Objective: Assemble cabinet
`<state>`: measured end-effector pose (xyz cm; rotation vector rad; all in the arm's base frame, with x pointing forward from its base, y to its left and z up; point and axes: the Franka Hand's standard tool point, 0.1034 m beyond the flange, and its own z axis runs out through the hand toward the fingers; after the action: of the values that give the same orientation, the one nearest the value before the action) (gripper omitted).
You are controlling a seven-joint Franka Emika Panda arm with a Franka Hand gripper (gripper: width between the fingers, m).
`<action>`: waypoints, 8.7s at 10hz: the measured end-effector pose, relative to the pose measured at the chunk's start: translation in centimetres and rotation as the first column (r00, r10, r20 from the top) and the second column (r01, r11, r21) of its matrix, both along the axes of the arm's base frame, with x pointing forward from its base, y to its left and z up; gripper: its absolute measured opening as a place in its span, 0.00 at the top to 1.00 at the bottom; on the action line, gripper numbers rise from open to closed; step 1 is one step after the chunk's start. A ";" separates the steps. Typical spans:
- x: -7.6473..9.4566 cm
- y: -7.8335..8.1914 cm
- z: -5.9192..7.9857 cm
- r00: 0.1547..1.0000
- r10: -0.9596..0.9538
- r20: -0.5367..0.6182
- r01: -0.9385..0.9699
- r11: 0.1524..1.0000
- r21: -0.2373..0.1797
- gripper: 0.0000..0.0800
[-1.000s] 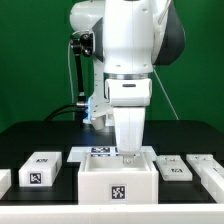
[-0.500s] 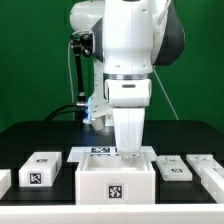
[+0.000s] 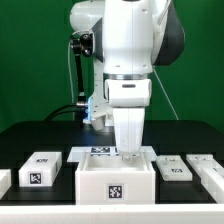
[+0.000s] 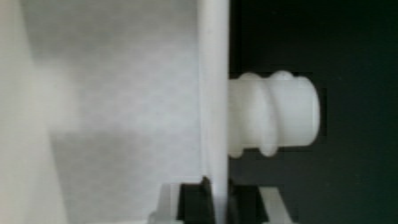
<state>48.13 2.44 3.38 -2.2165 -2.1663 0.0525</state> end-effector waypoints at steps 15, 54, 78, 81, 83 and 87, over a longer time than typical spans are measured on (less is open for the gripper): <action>4.3 9.9 0.0 1.000 0.031 -0.006 -0.030 0.997 0.066 0.97; -4.7 15.9 -1.9 1.000 -0.012 0.021 0.009 0.991 0.134 0.75; -2.5 9.6 3.3 0.998 -0.037 0.051 0.034 0.997 0.069 0.92; -2.5 9.6 3.1 0.998 -0.037 0.049 0.034 0.997 0.070 0.92; -2.3 9.7 3.3 0.998 -0.036 0.047 0.032 0.997 0.068 0.92; -2.2 9.7 3.0 0.999 -0.037 0.034 0.035 0.997 0.068 0.92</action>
Offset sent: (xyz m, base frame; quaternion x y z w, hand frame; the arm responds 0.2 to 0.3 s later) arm 0.0294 0.0320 0.0032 -0.0174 0.0061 -0.0082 0.9998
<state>45.98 12.13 6.34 -2.2355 -2.1115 -0.0608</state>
